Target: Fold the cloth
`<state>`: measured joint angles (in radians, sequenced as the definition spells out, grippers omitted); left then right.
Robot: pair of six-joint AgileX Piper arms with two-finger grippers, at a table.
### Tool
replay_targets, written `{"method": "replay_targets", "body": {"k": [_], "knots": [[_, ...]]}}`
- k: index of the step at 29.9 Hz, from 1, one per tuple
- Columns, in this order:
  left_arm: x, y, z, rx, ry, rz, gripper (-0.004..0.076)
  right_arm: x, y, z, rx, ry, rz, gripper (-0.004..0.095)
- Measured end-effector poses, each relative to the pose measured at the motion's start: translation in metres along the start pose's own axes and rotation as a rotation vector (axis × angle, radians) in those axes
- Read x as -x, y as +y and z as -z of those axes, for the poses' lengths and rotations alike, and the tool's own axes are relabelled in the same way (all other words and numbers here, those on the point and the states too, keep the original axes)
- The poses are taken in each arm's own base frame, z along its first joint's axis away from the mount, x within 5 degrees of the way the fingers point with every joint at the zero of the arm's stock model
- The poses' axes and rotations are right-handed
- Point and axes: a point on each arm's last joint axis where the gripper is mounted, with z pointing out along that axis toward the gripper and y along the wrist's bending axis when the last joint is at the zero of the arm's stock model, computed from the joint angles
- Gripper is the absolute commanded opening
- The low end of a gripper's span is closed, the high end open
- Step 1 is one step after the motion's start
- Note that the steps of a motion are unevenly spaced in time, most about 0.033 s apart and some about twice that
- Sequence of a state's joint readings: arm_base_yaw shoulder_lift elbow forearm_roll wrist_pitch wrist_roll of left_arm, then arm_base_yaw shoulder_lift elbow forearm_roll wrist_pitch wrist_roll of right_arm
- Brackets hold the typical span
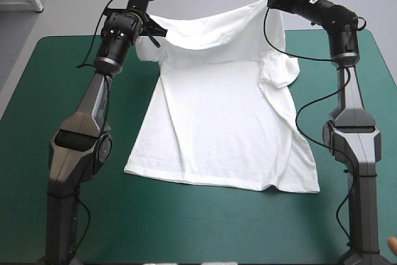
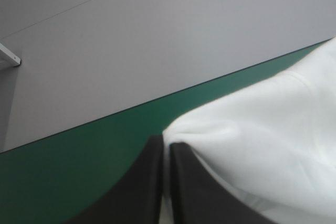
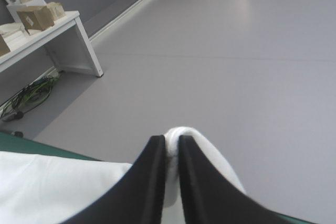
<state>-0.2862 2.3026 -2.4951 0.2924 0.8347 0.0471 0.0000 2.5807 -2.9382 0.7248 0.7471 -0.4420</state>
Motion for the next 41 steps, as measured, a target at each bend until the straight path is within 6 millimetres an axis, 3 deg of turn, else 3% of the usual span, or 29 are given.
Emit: {"method": "replay_targets", "body": {"k": [2, 5, 7, 9, 13, 18, 23, 27, 35, 38, 41], "knots": [[-0.007, -0.005, -0.014, -0.008, 0.003, 0.0, 0.0171, -0.015, -0.003, -0.009, 0.01, 0.04, -0.012, 0.0492], [-0.016, -0.012, -0.031, -0.02, -0.007, 0.03, 0.0356, -0.031, -0.002, -0.016, 0.03, 0.099, -0.018, 0.0626], [-0.019, -0.015, -0.037, -0.024, -0.007, 0.039, 0.0479, -0.036, 0.0, -0.018, 0.041, 0.126, -0.023, 0.0624], [-0.021, -0.016, -0.04, -0.027, 0.0, 0.045, 0.0553, -0.036, 0.001, -0.017, 0.049, 0.148, -0.045, 0.0609], [-0.02, -0.014, -0.031, -0.025, 0.043, 0.023, 0.0557, -0.029, 0.01, -0.005, 0.065, 0.241, -0.081, 0.0534], [0.007, -0.006, 0.022, -0.017, 0.053, -0.017, 0.0557, 0.003, 0.034, 0.03, 0.086, 0.358, -0.099, 0.0465], [0.041, -0.002, 0.108, -0.033, 0.026, -0.068, 0.0557, 0.041, 0.056, 0.062, 0.092, 0.327, -0.145, 0.0468], [0.051, -0.003, 0.164, -0.062, 0.041, -0.107, 0.0557, 0.067, 0.071, 0.086, 0.094, 0.277, -0.166, 0.0468], [0.057, -0.01, 0.217, -0.177, -0.018, -0.098, 0.0557, 0.11, 0.1, 0.132, 0.104, 0.181, -0.151, 0.0468], [0.048, -0.013, 0.225, -0.232, 0.012, -0.104, 0.0554, 0.12, 0.108, 0.145, 0.108, 0.157, -0.133, 0.0468], [0.024, -0.021, 0.216, -0.266, 0.126, -0.133, 0.0505, 0.125, 0.113, 0.154, 0.106, 0.174, -0.122, 0.0468]]}}
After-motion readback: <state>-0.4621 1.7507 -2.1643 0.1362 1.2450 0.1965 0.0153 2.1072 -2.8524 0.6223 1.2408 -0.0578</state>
